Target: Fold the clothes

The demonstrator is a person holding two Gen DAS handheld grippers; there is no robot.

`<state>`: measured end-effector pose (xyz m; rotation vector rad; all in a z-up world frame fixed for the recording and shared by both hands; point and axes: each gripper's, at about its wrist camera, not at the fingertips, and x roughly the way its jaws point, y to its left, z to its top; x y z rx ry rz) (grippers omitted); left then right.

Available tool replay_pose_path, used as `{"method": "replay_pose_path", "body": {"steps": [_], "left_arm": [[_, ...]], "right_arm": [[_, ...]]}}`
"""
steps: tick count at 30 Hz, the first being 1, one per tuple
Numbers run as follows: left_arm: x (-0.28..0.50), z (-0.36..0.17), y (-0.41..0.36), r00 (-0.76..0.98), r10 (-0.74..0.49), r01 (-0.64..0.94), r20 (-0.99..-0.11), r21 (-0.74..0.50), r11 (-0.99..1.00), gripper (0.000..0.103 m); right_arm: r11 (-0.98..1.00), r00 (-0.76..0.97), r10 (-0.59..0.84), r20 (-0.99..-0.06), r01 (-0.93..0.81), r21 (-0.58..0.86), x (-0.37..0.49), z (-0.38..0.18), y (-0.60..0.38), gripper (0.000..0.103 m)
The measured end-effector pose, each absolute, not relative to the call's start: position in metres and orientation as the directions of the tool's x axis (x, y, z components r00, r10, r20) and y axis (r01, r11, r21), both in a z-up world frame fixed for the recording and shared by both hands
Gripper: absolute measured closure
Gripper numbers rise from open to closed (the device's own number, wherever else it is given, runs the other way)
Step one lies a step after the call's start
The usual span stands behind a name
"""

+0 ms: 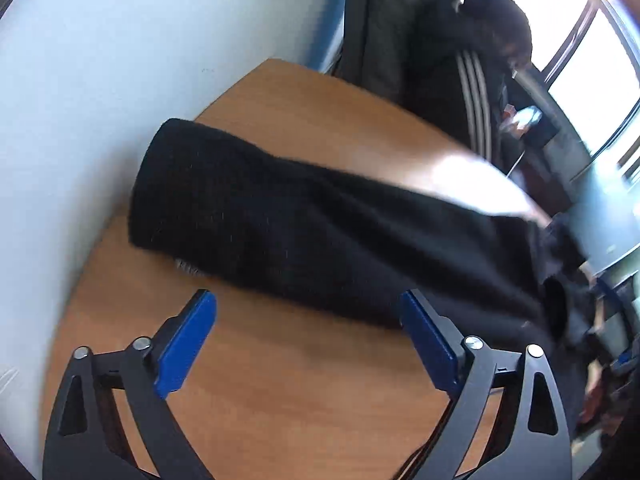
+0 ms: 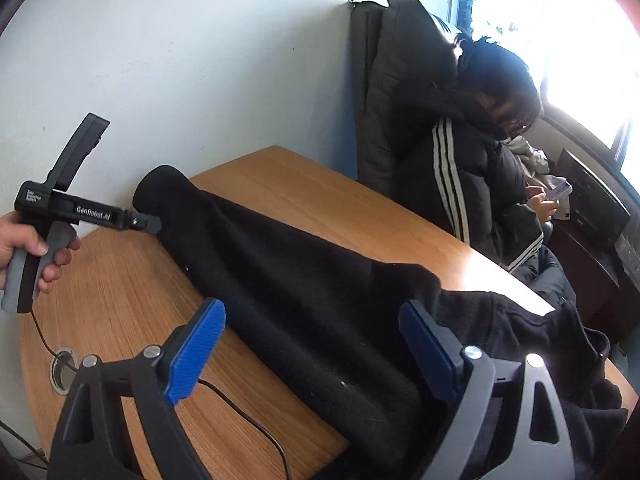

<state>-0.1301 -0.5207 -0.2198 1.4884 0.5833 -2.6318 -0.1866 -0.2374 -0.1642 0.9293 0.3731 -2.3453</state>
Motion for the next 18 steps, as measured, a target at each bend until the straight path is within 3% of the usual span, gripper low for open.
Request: {"method": "replay_pose_path", "body": {"steps": [10,18], "left_arm": [[-0.147,-0.27,-0.57,-0.611,0.294,0.248,-0.735,-0.53,-0.811,0.011],[-0.127,-0.273,-0.574,-0.636,0.308,0.351,-0.707,-0.621,-0.701,0.007]], "right_arm": [[-0.79,-0.577,-0.413,-0.705,0.612,-0.038,-0.19,-0.181,-0.275,0.01],[-0.777,-0.561,-0.407,-0.721,0.628,-0.05,-0.19,-0.19,-0.279,0.01]]}}
